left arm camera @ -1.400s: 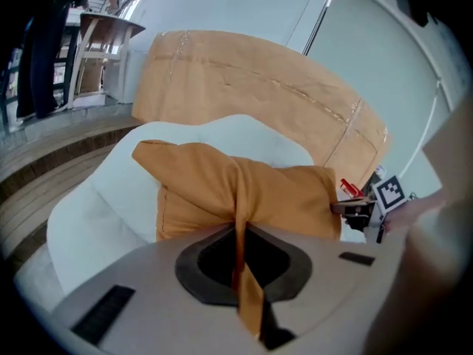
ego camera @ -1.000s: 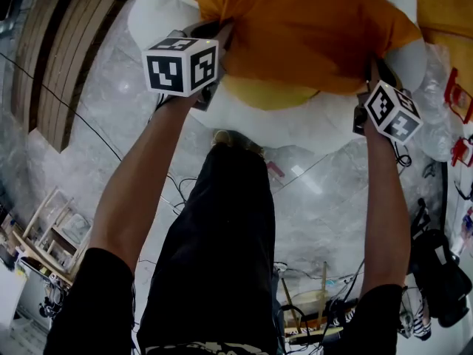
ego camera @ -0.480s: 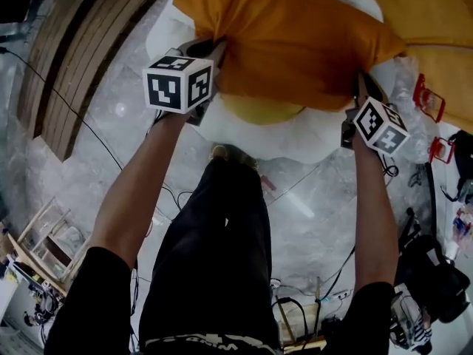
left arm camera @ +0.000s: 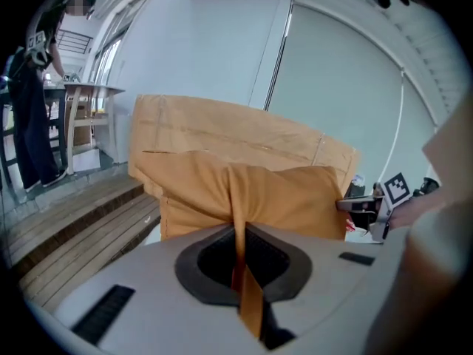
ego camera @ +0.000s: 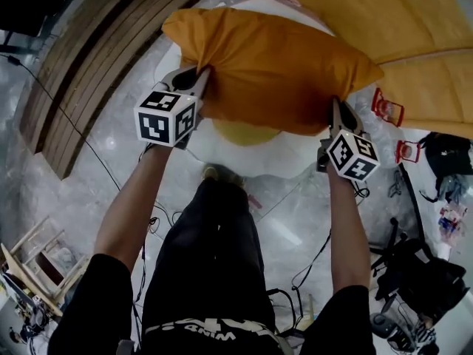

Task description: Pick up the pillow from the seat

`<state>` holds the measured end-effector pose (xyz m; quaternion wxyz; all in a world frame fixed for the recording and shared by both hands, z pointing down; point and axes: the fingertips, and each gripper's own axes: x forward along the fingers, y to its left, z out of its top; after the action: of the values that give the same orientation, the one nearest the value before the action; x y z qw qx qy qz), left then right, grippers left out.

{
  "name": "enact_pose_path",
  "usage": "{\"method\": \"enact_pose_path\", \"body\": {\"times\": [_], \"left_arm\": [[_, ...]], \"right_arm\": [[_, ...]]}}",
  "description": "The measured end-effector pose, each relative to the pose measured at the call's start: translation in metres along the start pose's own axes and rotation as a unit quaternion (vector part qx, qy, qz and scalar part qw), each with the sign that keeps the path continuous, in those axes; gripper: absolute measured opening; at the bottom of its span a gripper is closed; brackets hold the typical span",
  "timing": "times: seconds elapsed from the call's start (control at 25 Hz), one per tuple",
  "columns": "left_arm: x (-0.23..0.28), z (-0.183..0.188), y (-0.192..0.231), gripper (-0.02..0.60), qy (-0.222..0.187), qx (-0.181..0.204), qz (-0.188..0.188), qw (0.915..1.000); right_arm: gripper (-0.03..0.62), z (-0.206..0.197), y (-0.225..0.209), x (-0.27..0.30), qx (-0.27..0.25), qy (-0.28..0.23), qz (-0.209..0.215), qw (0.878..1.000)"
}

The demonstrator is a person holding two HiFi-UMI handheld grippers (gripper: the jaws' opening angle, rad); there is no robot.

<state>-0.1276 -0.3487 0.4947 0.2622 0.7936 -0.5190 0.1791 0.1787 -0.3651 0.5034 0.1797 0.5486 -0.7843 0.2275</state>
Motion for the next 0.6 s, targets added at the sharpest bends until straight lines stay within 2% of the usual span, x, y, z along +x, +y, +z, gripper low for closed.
{"method": "enact_pose_path", "body": {"times": [0.32,0.6], "left_arm": [[-0.108,0.092,-0.050,0.015,-0.046,0.044,0.006,0.9980],[-0.203,0.122,-0.078,0.015,-0.078,0.049,0.012,0.9957]], "right_arm": [[0.028,0.093,0.029,-0.104,-0.024,-0.054,0.007,0.998],[0.028,0.153,0.067,-0.184,-0.033,-0.094,0.008,0.995]]}}
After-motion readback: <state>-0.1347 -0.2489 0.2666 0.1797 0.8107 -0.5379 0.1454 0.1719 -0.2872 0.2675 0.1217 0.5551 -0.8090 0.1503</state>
